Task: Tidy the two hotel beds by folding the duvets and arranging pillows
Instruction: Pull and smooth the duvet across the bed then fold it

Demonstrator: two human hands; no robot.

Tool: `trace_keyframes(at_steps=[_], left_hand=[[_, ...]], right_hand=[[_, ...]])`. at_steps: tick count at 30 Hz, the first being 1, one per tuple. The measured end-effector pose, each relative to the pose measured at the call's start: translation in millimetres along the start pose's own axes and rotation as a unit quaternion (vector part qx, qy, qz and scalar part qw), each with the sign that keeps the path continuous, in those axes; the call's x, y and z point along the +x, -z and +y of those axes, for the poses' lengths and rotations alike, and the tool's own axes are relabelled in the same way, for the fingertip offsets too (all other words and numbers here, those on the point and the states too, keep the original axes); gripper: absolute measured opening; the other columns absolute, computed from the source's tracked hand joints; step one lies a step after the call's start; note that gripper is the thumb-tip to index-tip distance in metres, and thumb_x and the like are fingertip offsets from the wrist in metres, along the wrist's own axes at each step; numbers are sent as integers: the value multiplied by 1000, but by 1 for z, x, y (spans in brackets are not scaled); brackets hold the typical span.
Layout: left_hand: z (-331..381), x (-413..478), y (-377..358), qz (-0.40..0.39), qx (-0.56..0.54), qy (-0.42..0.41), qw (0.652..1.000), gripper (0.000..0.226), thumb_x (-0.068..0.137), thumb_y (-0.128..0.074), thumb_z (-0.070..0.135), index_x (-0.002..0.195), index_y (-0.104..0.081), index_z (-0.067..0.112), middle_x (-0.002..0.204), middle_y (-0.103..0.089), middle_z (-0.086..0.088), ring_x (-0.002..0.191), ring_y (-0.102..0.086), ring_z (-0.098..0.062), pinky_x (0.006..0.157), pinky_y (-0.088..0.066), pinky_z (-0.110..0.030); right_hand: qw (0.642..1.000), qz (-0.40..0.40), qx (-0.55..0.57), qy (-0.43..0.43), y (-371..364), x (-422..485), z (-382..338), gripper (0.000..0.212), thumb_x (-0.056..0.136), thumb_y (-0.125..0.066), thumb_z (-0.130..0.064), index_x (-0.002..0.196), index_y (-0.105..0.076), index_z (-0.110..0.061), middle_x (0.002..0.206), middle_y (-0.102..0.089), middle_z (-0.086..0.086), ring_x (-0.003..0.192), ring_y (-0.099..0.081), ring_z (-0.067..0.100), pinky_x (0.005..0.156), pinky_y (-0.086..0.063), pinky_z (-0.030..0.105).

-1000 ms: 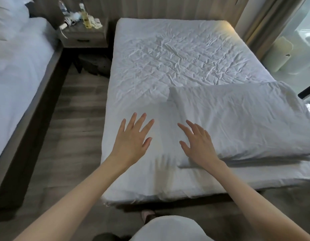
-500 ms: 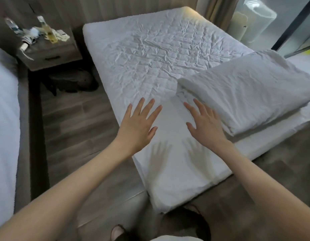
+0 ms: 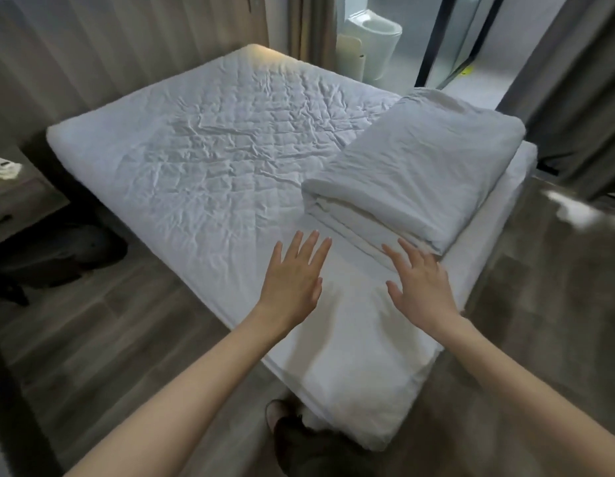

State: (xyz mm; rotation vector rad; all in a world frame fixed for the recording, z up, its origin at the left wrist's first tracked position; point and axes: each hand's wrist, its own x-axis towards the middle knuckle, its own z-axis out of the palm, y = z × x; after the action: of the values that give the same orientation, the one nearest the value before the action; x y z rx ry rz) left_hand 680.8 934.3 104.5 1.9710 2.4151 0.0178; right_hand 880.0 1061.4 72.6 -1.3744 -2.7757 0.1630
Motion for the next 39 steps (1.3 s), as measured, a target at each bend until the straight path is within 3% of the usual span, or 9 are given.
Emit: trace_keyframes(at_steps=[7,10,13,18,23,27,31,36,39], left_hand=[[-52,83,-34,-19,30,-64,997,66,97,-50,26,154,-17,20,160,-18,-7,147,-18,-29,116,-19,-49],[-73,120,-54,-11,44,-91,995,73,72,-79,23,139,-50,15,141,-52,-11,128,-51,-33,98,-46,-52],[-85,158,-77,-27,55,-110,992,74,60,-86,22,129,-60,14,130,-61,-11,117,-60,-33,87,-53,-51],[-86,222,-122,-49,43,-140,988,78,54,-88,21,127,-61,14,124,-64,-11,111,-64,-31,81,-56,-46],[-77,285,-175,-74,9,-158,985,84,52,-85,19,130,-56,13,126,-62,-11,106,-64,-29,72,-56,-37],[-75,330,-231,-113,4,-170,979,81,73,-74,18,146,-39,14,151,-38,-13,134,-43,-35,94,-47,-48],[-80,376,-277,-56,21,-212,975,88,61,-84,21,141,-46,18,141,-48,-12,126,-47,-35,93,-48,-52],[-95,408,-326,104,46,-290,950,92,60,-85,19,138,-36,15,138,-36,-22,124,-38,-49,102,-32,-66],[-108,419,-353,143,37,-327,933,98,65,-82,4,145,-26,15,135,-38,-24,116,-48,-53,97,-39,-63]], right_hand=[[995,-50,24,-81,-49,75,9,66,91,-58,-28,150,-28,-27,158,-24,7,141,-28,31,106,-35,54],[985,-84,50,-143,-66,100,17,64,93,-55,-27,150,-26,-29,159,-21,4,141,-25,30,105,-34,53],[973,-106,73,-191,-83,121,32,65,91,-53,-24,149,-25,-30,157,-20,3,139,-25,29,104,-35,56],[964,-139,41,-221,-118,152,59,67,92,-50,-27,152,-20,-29,159,-15,2,142,-20,29,105,-35,54],[965,-114,33,-232,-158,174,79,68,86,-61,-26,148,-34,-26,153,-32,6,129,-41,33,94,-46,50],[972,-93,33,-212,-201,194,95,69,73,-75,-18,138,-51,-16,140,-50,13,119,-53,36,90,-49,48],[982,-12,13,-185,-236,219,105,76,53,-87,-14,124,-62,-9,121,-62,10,104,-62,31,89,-53,40],[979,74,-29,-189,-281,230,108,90,48,-78,10,132,-50,1,119,-60,21,107,-54,38,96,-50,47],[972,85,-60,-210,-293,238,110,80,45,-75,19,122,-57,5,104,-64,24,92,-62,40,83,-54,43]])
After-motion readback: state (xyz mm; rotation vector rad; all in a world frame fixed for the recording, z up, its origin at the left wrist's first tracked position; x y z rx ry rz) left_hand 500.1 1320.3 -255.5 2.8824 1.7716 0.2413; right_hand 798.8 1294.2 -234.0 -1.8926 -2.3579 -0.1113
